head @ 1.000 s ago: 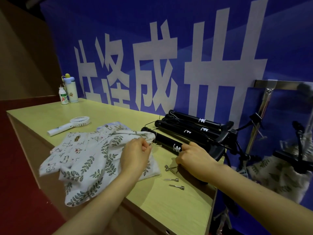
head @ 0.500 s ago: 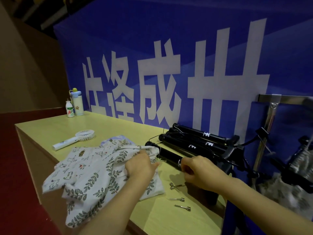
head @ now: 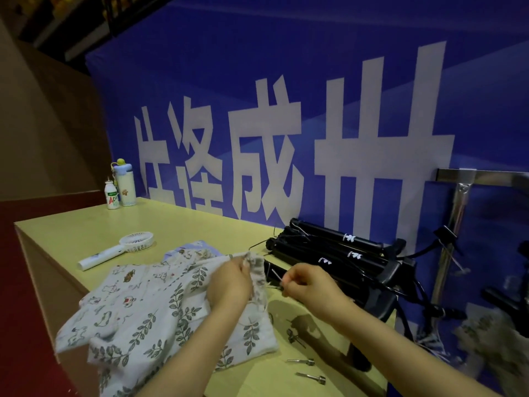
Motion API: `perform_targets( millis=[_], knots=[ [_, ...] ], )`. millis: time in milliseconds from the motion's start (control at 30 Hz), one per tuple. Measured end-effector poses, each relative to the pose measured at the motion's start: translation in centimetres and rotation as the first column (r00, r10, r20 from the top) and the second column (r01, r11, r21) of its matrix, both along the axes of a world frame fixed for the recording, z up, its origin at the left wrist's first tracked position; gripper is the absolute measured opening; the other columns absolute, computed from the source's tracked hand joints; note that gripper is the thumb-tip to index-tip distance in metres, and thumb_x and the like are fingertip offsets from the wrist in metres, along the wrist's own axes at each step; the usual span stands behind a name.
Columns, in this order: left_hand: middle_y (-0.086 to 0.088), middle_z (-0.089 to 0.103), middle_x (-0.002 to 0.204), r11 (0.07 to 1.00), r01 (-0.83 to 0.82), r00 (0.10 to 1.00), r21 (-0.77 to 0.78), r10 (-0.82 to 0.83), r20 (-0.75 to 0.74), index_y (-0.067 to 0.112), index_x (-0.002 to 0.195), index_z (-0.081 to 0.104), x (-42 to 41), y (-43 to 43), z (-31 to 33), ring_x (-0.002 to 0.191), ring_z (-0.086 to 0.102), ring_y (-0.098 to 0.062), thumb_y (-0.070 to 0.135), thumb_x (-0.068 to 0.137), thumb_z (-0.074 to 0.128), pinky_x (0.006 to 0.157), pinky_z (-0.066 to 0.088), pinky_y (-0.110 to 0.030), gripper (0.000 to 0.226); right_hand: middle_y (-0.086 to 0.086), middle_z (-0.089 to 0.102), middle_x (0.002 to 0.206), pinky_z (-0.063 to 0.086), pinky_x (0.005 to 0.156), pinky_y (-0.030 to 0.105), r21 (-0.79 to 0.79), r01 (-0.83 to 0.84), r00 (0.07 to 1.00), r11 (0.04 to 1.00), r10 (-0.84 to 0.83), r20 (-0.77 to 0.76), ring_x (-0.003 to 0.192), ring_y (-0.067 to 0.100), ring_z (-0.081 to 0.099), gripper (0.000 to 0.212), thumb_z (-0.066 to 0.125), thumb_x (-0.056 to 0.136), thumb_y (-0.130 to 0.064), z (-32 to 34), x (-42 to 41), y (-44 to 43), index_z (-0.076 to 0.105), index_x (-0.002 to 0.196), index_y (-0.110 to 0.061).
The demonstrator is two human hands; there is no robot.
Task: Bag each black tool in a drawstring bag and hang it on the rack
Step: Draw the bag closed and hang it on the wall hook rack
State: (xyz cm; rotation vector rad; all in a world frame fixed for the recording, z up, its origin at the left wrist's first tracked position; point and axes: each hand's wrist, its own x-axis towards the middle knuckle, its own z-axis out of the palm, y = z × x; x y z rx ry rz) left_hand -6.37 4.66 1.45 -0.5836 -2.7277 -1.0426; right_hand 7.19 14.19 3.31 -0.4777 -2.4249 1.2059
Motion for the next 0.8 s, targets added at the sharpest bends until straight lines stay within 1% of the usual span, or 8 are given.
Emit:
perform_targets(
  millis=[133,233,333,433,533,600,700,800],
  knots=[
    [-0.005,0.058,0.074,0.88,0.012,0.95,0.475,-0.158,0.269,0.017,0.078,0.053,-0.4,-2.8,2.2,0.066,0.063,-0.021,0.024,0.099,0.039,0.074,0.056,-0.038,0.026,0.004,0.064,0.075,0.045,0.058,0.019,-0.253,-0.123,0.982,0.96,0.082,-0.168,0.061,0.007,0.057,0.011,0.053,0.092,-0.005,1.4,-0.8,-1.8,0.059,0.085,-0.009],
    [-0.004,0.04,0.058,0.777,-0.062,0.906,0.627,-0.219,0.361,0.014,0.073,0.046,0.1,-5.3,4.1,0.042,0.038,-0.016,0.016,0.099,0.037,0.048,0.034,-0.028,0.028,0.008,0.066,0.078,0.05,0.058,0.014,-0.294,-0.18,0.951,0.939,0.089,-0.297,0.067,0.01,0.064,0.007,0.052,0.093,-0.003,2.8,-1.4,-4.3,0.059,0.091,-0.003],
    [-0.008,0.04,0.067,0.776,-0.066,0.924,0.627,-0.19,0.333,0.016,0.071,0.044,0.4,-8.1,6.4,0.055,0.036,-0.017,0.014,0.093,0.039,0.056,0.034,-0.032,0.023,0.005,0.068,0.084,0.058,0.074,0.025,-0.186,-0.189,0.925,0.964,0.111,-0.364,0.079,0.015,0.068,0.01,0.054,0.092,-0.006,4.1,-2.3,-7.2,0.059,0.087,-0.011],
    [-0.007,0.052,0.081,0.765,-0.098,0.961,0.636,-0.093,0.26,0.021,0.068,0.043,1.5,-12.0,9.9,0.077,0.052,-0.024,0.015,0.095,0.037,0.075,0.048,-0.038,0.029,0.0,0.068,0.089,0.057,0.079,0.032,0.19,-0.179,0.933,0.965,0.228,-0.277,0.085,0.014,0.068,0.01,0.056,0.092,-0.015,5.4,-2.4,-10.1,0.057,0.085,-0.021],
    [-0.011,0.06,0.099,0.792,-0.163,0.986,0.589,0.121,0.111,0.009,0.086,0.057,3.0,-16.5,12.9,0.093,0.056,-0.028,0.017,0.095,0.033,0.091,0.05,-0.041,0.027,0.01,0.066,0.099,0.048,0.076,0.037,0.614,-0.202,0.941,0.763,0.325,-0.094,0.091,0.026,0.06,0.007,0.052,0.093,-0.013,6.2,-2.5,-12.9,0.058,0.095,-0.01],
    [-0.011,0.057,0.098,0.859,-0.198,0.963,0.472,0.26,-0.07,0.004,0.101,0.059,4.9,-19.5,14.1,0.09,0.052,-0.026,0.017,0.097,0.033,0.079,0.043,-0.033,0.029,0.013,0.065,0.1,0.047,0.075,0.039,0.661,-0.247,0.924,0.708,0.379,-0.06,0.092,0.03,0.058,0.01,0.052,0.092,-0.012,6.7,-2.6,-15.1,0.058,0.097,-0.006],
    [-0.017,0.063,0.098,0.926,-0.195,0.885,0.322,0.307,-0.349,0.005,0.1,0.059,7.7,-23.5,15.0,0.092,0.056,-0.032,0.019,0.097,0.037,0.073,0.037,-0.034,0.026,0.011,0.067,0.099,0.051,0.079,0.041,0.597,-0.301,0.899,0.744,0.43,-0.083,0.092,0.027,0.06,0.009,0.057,0.09,-0.013,7.6,-2.2,-18.6,0.061,0.095,-0.008],
    [-0.017,0.065,0.1,0.953,-0.22,0.877,0.206,0.286,-0.386,0.009,0.098,0.059,8.2,-25.0,14.6,0.097,0.058,-0.036,0.023,0.097,0.039,0.076,0.041,-0.037,0.024,0.01,0.068,0.101,0.052,0.082,0.04,0.576,-0.371,0.882,0.728,0.47,-0.027,0.093,0.025,0.062,0.011,0.059,0.088,-0.011,7.6,-1.7,-20.3,0.065,0.096,-0.007]
  ],
)
